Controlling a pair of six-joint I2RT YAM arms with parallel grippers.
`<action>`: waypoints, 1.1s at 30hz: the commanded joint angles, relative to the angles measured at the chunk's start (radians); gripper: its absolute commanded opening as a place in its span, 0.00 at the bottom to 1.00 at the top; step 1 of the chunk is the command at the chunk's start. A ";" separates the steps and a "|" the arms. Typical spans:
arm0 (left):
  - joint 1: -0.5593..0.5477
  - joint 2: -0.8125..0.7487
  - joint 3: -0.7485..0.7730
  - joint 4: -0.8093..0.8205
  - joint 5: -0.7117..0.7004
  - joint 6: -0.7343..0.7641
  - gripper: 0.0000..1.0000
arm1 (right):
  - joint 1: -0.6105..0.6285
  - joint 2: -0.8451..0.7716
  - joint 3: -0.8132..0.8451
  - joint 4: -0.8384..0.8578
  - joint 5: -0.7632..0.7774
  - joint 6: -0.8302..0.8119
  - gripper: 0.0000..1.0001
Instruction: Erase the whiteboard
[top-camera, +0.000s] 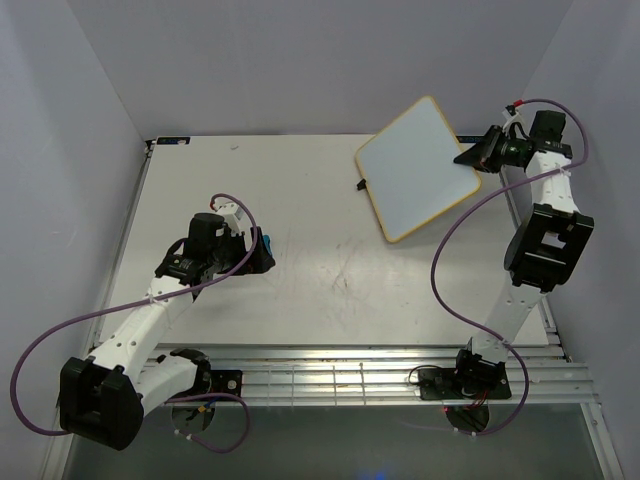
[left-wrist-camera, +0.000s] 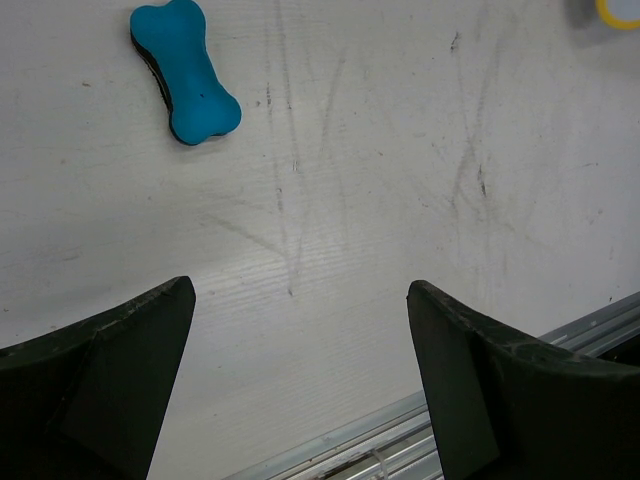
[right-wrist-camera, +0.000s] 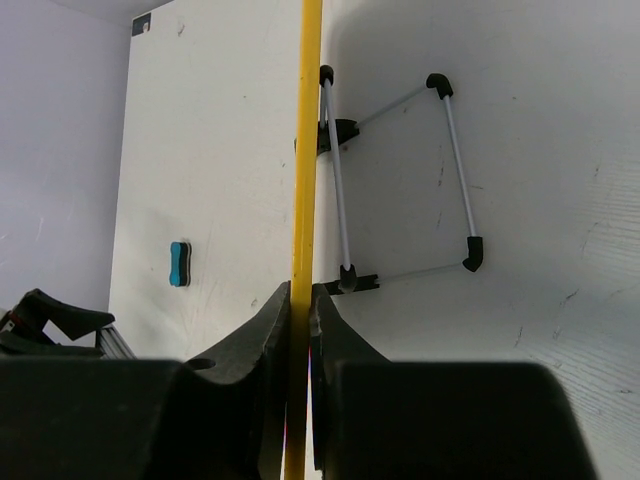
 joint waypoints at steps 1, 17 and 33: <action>-0.001 -0.006 -0.008 0.020 0.016 0.013 0.98 | -0.019 -0.050 0.061 0.031 -0.067 -0.016 0.08; -0.001 0.017 -0.008 0.020 0.025 0.014 0.98 | -0.042 -0.006 0.168 -0.020 -0.108 -0.065 0.08; -0.003 0.021 -0.008 0.022 0.034 0.016 0.98 | -0.030 0.044 0.212 0.112 -0.169 0.018 0.08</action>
